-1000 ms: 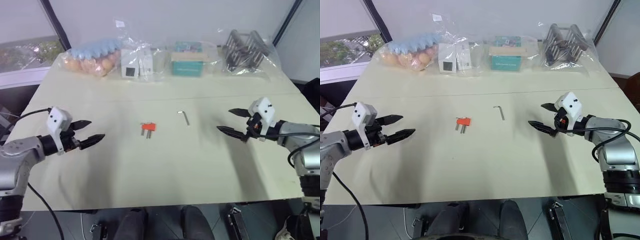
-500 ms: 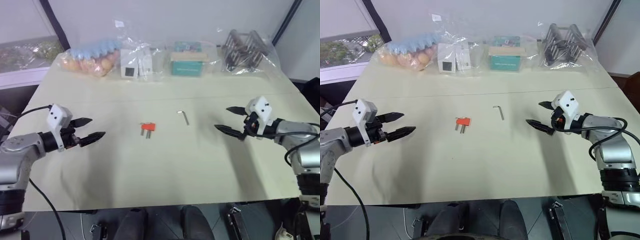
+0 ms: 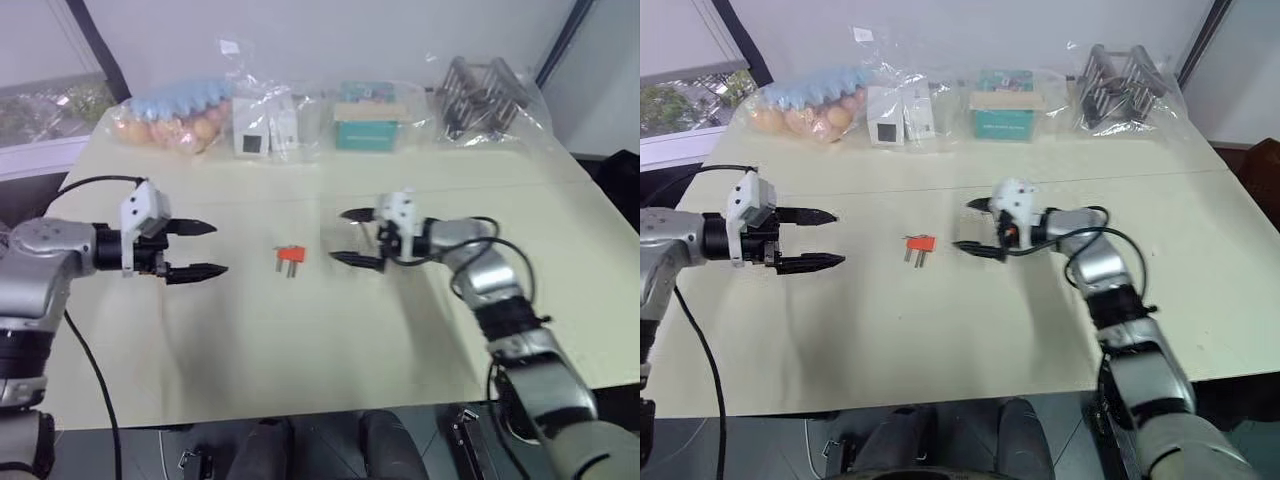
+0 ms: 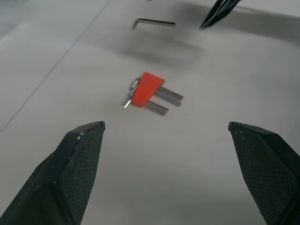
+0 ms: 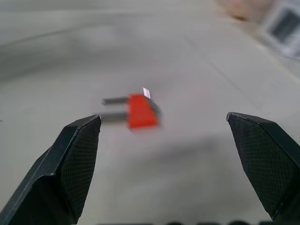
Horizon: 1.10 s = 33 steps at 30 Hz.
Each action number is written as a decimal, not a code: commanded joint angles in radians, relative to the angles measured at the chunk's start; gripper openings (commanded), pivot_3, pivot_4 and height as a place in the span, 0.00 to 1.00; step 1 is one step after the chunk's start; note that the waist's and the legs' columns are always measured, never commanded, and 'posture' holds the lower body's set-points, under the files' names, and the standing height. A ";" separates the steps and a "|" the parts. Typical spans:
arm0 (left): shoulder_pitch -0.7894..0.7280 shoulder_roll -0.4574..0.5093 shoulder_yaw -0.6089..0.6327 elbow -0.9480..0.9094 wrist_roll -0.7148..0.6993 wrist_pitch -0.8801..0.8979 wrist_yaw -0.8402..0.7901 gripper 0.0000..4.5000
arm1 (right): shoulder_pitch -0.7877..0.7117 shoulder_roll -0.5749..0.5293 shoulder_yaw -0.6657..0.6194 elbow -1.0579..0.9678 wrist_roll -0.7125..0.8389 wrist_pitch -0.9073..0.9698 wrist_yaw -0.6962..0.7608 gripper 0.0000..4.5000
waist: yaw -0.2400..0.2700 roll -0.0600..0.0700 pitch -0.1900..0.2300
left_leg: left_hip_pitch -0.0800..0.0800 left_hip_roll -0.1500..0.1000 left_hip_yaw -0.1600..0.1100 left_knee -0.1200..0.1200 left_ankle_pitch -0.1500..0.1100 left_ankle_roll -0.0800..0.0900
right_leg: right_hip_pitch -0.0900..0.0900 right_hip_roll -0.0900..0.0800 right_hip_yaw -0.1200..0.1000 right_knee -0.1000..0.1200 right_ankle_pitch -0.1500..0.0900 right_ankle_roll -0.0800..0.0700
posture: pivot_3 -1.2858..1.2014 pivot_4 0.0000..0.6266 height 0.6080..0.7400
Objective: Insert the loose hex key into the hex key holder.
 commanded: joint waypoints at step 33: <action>0.274 -0.011 0.133 -0.323 -0.099 0.092 0.210 1.00 | -0.270 0.266 -0.007 0.730 -0.275 -0.335 -0.060 0.23 | -0.028 0.000 0.000 | 0.001 0.001 -0.003 -0.006 0.006 -0.010 | -0.011 0.001 0.003 0.014 0.000 -0.001 | 0.52 0.24 1.00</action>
